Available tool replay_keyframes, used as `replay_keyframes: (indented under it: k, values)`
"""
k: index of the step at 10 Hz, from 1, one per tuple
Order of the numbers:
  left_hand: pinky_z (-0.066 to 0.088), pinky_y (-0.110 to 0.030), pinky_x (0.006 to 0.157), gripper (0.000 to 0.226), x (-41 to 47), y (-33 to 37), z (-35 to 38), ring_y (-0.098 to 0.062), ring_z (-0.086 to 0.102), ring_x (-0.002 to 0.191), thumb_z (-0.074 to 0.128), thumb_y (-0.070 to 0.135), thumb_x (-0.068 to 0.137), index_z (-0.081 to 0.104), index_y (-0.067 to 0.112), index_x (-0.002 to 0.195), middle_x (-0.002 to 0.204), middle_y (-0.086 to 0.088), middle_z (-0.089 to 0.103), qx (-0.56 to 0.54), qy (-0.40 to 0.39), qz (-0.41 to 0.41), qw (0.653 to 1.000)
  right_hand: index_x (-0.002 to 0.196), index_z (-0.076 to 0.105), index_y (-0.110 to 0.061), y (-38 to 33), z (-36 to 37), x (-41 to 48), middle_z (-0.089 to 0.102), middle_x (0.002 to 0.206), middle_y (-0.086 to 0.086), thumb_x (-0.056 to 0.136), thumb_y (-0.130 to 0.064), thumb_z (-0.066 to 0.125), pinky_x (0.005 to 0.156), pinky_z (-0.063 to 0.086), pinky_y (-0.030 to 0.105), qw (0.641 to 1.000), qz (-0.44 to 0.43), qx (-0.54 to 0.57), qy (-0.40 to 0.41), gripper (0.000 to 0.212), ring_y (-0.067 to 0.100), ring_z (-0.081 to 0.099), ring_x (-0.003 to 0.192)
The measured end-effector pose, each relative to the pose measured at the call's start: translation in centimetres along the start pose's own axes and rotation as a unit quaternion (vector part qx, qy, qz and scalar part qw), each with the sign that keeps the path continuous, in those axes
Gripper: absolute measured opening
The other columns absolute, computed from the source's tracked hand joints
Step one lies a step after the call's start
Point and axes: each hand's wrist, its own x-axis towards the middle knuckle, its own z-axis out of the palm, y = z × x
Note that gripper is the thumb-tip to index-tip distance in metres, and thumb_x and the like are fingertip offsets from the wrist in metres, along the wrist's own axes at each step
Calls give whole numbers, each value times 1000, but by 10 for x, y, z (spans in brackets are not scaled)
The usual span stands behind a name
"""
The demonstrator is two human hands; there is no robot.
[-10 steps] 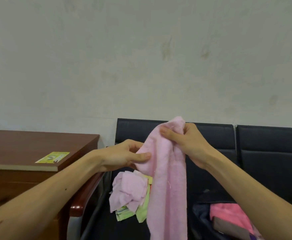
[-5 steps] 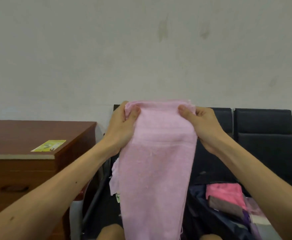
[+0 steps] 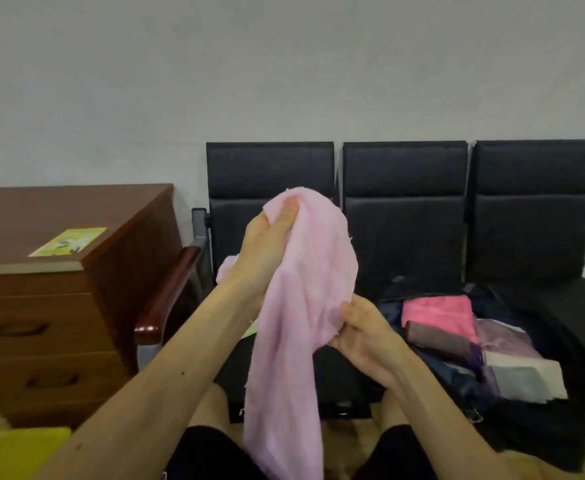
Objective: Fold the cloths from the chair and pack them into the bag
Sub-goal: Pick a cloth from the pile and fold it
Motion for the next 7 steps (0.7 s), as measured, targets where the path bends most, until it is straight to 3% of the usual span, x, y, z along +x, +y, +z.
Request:
replay_keyframes:
  k: [1,2,3,4,5,6,7]
  values:
    - [53,-11,72,58,8,-30,-7,5,66,77,53,81,79,66,30,103,91,12,68,10,48,-52,997,107,76,-6,36,-11,-8,70,117,17,48,-32,98,85,58,37,998,48,31,-14,68,30,68,107]
    - [45,-2,57,30,14,-60,-13,7,55,73,49,53,99,54,23,105,89,15,58,-13,58,-90,994,102,77,-3,63,-18,-10,72,112,18,55,-36,95,88,56,36,996,92,6,-10,60,28,68,106]
    - [51,-16,74,19,24,-89,-17,-7,58,86,49,38,103,56,21,105,105,6,63,8,100,-164,981,96,79,-6,70,-23,-11,74,105,16,63,-29,84,83,56,32,992,124,5,0,41,25,70,101]
    - [49,-26,71,37,22,-115,-24,-15,63,97,52,47,98,56,19,123,116,-1,65,-5,104,-246,964,94,74,-4,73,-26,-8,75,92,14,62,-10,75,77,55,36,985,152,69,53,33,26,72,87]
    - [52,-28,74,56,19,-164,-36,-20,66,104,59,47,94,53,9,135,124,-8,65,-40,60,-298,952,91,60,-7,64,-21,5,73,68,5,80,-10,61,65,52,35,963,186,132,142,11,17,71,63]
    - [53,-21,63,41,16,-184,-36,-15,69,90,58,37,98,63,6,124,106,-7,72,-93,90,-314,941,81,70,-6,58,-20,12,74,73,8,87,-14,61,60,57,25,963,181,170,99,13,15,73,67]
    - [54,-19,60,35,-3,-179,-25,-11,72,79,63,46,92,74,13,101,86,-1,74,-193,43,-342,919,83,79,-17,55,-19,18,75,91,6,60,-29,86,74,58,29,965,168,199,42,27,18,73,88]
